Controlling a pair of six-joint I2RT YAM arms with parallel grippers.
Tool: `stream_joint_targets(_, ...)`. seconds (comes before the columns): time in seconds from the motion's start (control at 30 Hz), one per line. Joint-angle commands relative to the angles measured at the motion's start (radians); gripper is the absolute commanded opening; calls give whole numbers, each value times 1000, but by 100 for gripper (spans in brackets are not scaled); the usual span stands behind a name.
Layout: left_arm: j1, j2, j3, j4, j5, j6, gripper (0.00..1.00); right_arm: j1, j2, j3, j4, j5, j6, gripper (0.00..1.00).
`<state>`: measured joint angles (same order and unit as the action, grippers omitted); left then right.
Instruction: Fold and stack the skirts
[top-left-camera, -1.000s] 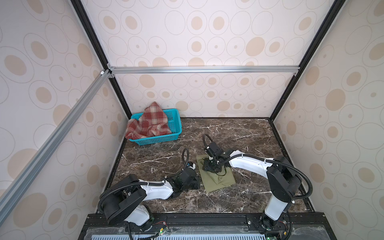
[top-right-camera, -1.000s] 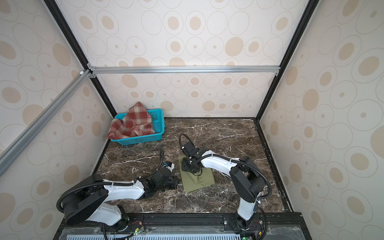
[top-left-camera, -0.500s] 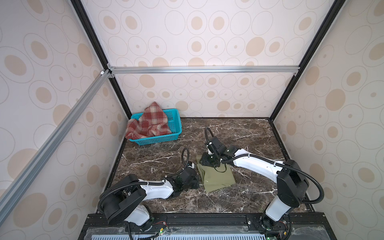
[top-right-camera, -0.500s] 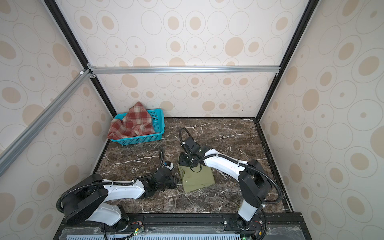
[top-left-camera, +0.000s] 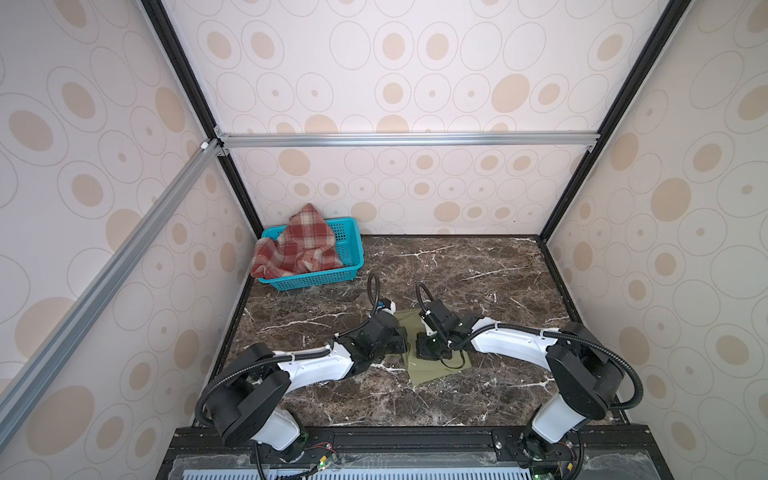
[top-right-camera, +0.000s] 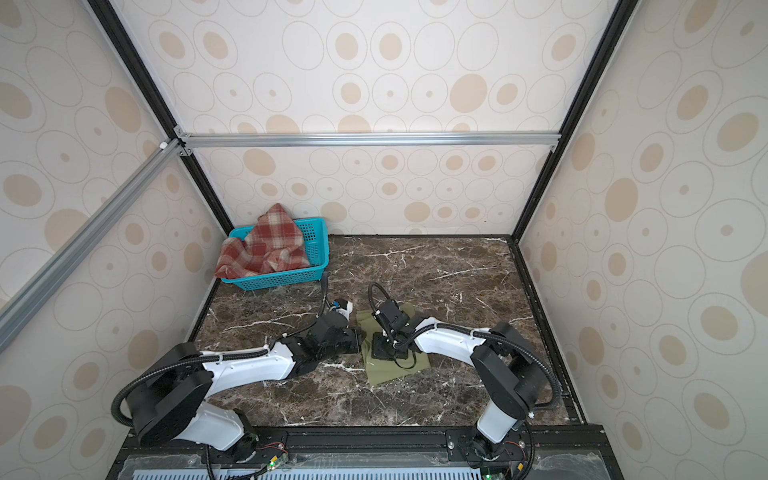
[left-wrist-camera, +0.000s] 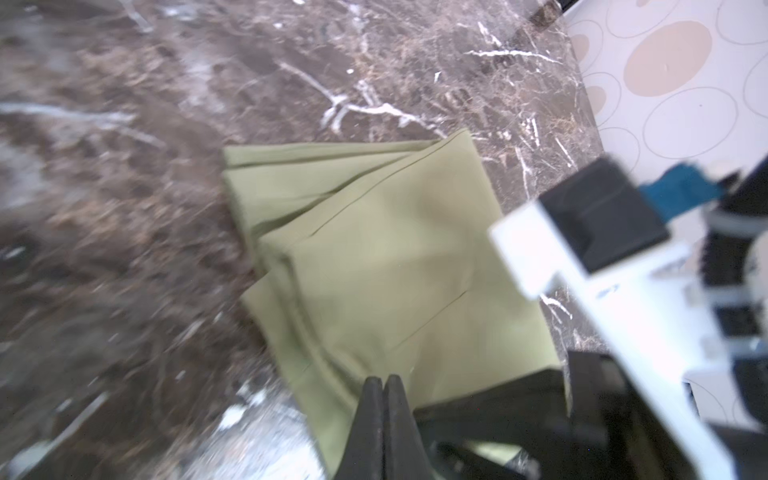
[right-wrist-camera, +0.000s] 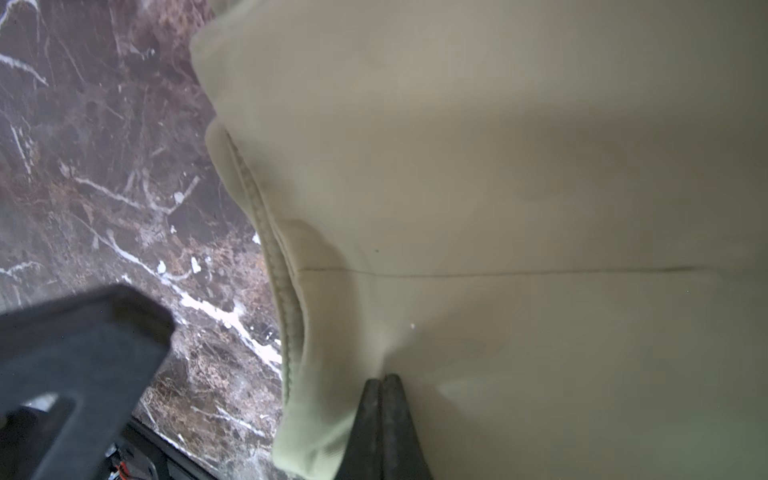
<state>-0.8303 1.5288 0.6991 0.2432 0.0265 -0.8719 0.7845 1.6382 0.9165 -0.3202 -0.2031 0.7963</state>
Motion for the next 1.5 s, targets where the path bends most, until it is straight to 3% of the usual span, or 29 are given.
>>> stream_joint_targets(0.0,8,83,68,31,46,30,0,6,4,-39,16,-25,4,0)
stream_joint_targets(0.33,19,215,103,44,66,15,0,10,-106,-82,18,-1,-37,0)
stream_joint_targets(0.83,69,293,140,24,50,44,0,46,12,-105,107,-87,-26,0)
stream_joint_targets(1.0,82,309,185,28,30,112,0,35,-54,-63,39,-71,-29,0)
stream_joint_targets(1.23,70,240,282,-55,70,133,0,-123,-229,47,-178,-18,-116,0)
stream_joint_targets(1.37,26,170,257,-74,93,79,0,-279,-235,46,-150,-63,-175,0)
stream_joint_targets(1.47,-15,157,211,-57,136,0,0,-363,-156,56,-72,-127,-234,0)
